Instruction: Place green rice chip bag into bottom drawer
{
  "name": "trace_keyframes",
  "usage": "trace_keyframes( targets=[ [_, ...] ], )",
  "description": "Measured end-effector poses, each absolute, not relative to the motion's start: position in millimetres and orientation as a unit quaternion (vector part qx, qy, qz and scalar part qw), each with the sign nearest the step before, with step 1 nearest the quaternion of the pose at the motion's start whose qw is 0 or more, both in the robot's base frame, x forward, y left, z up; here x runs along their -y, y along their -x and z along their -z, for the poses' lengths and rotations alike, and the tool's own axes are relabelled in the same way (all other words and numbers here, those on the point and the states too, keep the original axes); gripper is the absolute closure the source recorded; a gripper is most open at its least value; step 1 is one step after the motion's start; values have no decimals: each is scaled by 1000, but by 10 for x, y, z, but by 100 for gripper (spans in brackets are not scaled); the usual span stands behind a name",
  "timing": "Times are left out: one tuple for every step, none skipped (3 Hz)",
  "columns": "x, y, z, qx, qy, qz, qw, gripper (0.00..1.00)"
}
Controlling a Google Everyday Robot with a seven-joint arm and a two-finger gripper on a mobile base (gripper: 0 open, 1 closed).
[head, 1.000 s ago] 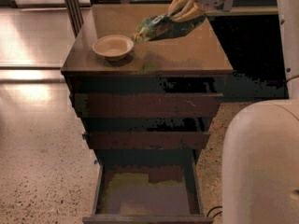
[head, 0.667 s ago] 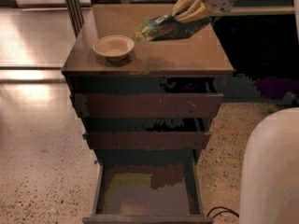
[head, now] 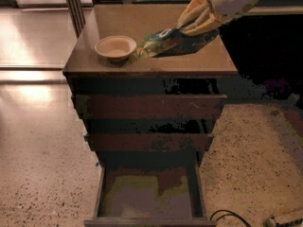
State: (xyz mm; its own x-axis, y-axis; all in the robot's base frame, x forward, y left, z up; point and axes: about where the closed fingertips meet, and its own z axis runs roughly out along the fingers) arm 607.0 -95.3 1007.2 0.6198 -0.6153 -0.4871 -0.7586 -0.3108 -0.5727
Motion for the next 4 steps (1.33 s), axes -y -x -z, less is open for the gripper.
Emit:
trace_keyframes(
  targets=[
    [928,-5832,-9981,-432,812,-93,381,100],
    [903,-5813,-9929,-433,813,-97,376,100],
    [864,-5807,-9930,-427,815,-96,380,100],
    [761,-5548,-9754,-386,831,-99,388,100]
  ],
)
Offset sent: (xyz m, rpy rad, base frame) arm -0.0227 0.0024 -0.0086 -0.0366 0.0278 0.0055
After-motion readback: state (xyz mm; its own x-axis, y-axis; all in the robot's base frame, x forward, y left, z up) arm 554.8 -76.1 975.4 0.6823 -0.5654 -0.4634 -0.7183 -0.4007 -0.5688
